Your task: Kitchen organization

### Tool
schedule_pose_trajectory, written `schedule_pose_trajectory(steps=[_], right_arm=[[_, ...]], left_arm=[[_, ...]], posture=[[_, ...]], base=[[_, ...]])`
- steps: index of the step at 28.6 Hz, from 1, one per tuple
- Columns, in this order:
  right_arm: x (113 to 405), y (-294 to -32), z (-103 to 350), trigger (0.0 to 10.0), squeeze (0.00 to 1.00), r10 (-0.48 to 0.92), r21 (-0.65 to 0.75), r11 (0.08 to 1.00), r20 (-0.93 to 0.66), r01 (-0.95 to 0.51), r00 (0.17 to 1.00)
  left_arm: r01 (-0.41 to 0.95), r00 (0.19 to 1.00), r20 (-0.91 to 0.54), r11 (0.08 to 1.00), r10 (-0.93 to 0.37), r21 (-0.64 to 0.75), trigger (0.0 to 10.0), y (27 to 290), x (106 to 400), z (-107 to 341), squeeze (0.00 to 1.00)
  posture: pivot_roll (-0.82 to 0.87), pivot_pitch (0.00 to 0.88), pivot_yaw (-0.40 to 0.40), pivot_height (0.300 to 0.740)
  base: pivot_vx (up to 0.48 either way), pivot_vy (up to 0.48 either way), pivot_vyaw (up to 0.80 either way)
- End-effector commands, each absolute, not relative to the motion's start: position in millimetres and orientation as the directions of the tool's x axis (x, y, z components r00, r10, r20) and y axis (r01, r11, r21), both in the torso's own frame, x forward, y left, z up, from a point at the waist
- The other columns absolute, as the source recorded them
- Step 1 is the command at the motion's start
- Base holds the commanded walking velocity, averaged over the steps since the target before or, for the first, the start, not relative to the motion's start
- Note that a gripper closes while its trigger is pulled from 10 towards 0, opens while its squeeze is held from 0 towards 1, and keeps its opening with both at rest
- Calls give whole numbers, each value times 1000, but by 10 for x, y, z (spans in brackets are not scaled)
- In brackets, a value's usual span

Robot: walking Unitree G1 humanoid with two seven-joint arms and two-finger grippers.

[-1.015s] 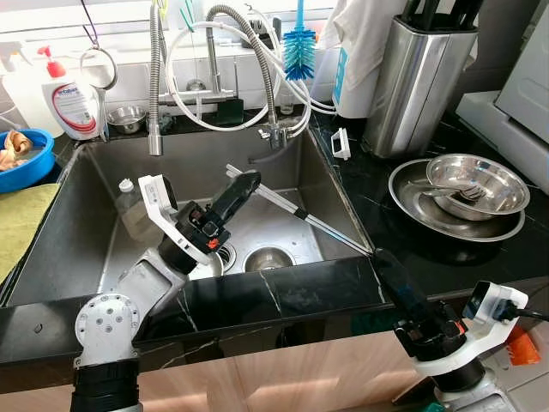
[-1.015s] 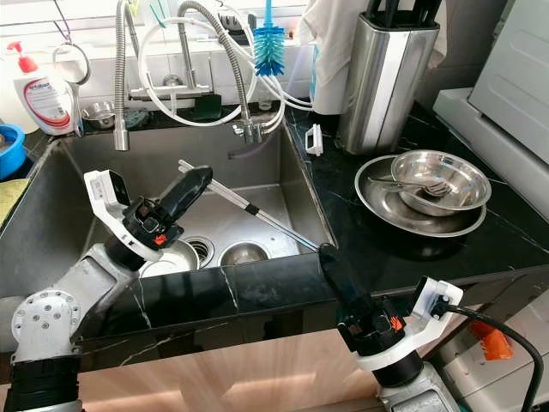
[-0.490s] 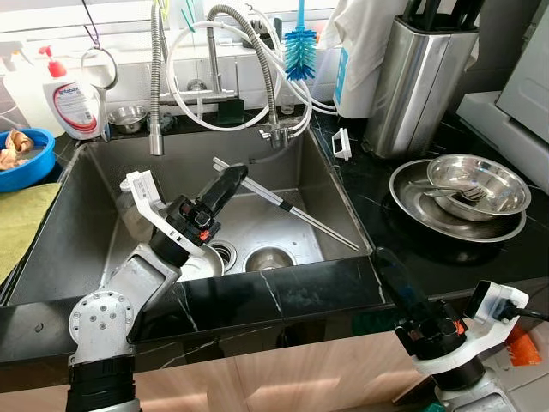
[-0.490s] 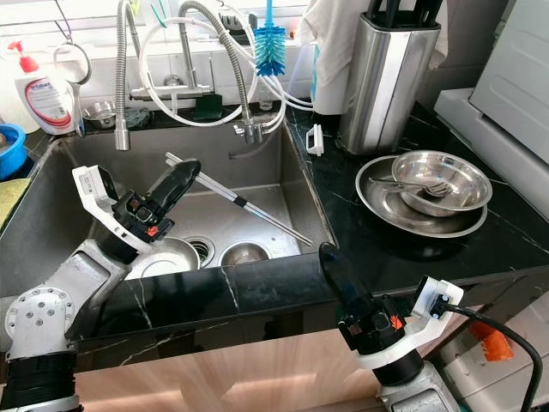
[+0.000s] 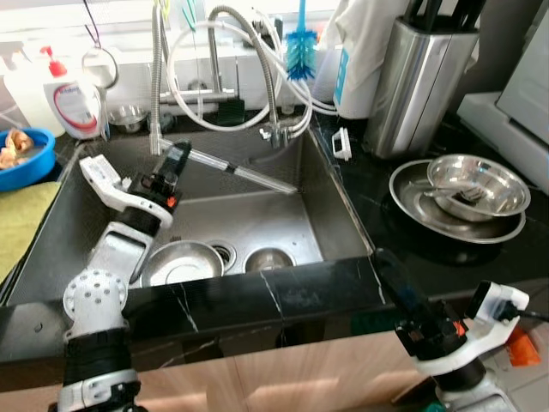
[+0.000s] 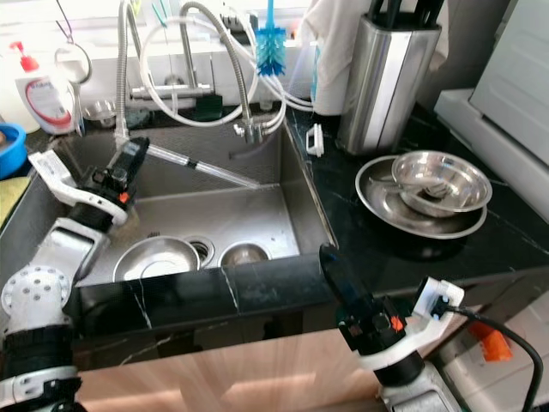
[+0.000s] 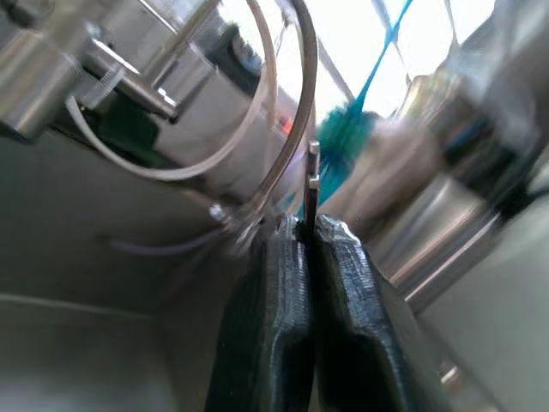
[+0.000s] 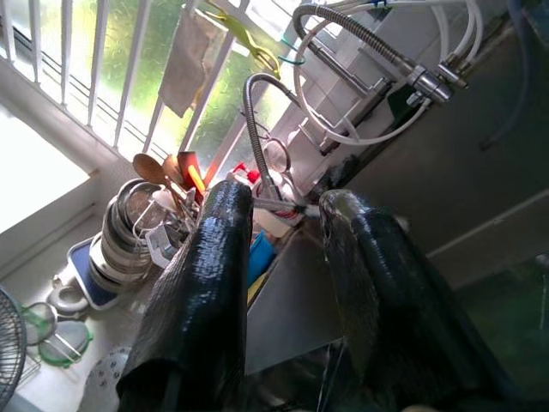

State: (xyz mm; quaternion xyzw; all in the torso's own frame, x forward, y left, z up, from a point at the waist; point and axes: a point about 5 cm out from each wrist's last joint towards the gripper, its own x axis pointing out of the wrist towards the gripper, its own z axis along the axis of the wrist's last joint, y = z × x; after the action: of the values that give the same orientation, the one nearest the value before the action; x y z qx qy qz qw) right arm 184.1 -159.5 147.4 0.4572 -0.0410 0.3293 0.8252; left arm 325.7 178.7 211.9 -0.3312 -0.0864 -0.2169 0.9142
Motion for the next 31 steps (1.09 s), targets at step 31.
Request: schedule_pose_trajectory(steps=[31], right_arm=[[2052,-1576,1505,10000,0,448,582,654,218,-483,867]], left_arm=[[171,971,109,938,-212,302,10000,2111,3346,1614,0]], posture=[[-92,0,30,740]], base=[[0,0,0]])
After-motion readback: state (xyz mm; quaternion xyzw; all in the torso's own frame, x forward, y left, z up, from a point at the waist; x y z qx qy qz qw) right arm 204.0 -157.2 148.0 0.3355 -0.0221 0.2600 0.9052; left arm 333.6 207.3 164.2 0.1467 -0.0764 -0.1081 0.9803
